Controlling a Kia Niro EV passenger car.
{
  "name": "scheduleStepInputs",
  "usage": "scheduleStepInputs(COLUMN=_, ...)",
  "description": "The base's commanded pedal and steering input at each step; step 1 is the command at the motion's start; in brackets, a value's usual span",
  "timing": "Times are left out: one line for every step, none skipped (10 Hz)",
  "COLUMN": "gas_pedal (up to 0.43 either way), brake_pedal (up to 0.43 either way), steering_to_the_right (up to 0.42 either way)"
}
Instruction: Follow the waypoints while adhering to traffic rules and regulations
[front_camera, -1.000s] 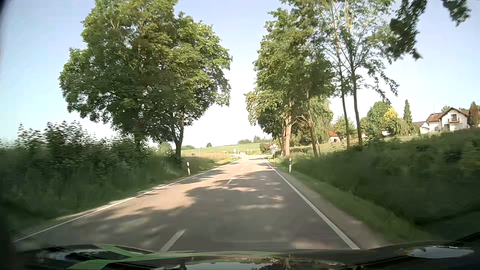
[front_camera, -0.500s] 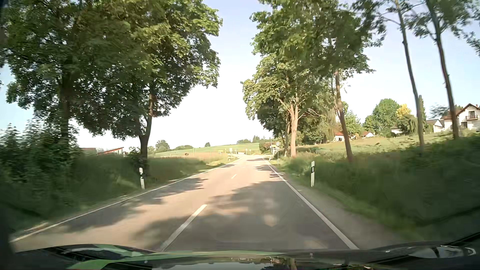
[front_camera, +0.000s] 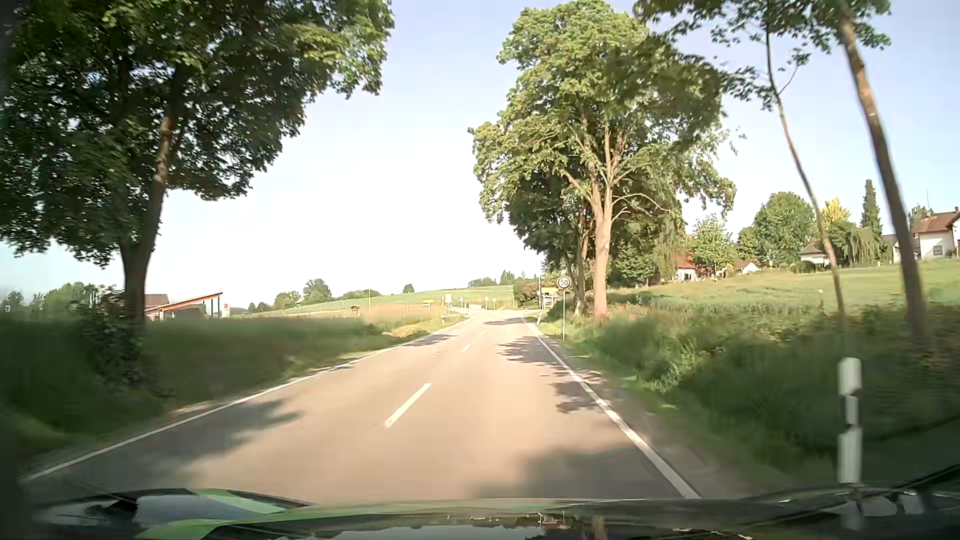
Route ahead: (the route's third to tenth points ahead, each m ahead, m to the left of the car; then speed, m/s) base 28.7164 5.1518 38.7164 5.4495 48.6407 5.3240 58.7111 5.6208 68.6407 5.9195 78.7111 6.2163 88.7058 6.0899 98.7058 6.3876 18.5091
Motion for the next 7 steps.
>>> scheduleStepInputs(gas_pedal=0.110, brake_pedal=0.000, steering_to_the_right=-0.002)
scheduleStepInputs(gas_pedal=0.130, brake_pedal=0.000, steering_to_the_right=-0.004)
scheduleStepInputs(gas_pedal=0.138, brake_pedal=0.000, steering_to_the_right=-0.004)
scheduleStepInputs(gas_pedal=0.157, brake_pedal=0.000, steering_to_the_right=-0.004)
scheduleStepInputs(gas_pedal=0.157, brake_pedal=0.000, steering_to_the_right=-0.004)
scheduleStepInputs(gas_pedal=0.157, brake_pedal=0.000, steering_to_the_right=-0.004)
scheduleStepInputs(gas_pedal=0.157, brake_pedal=0.000, steering_to_the_right=-0.004)
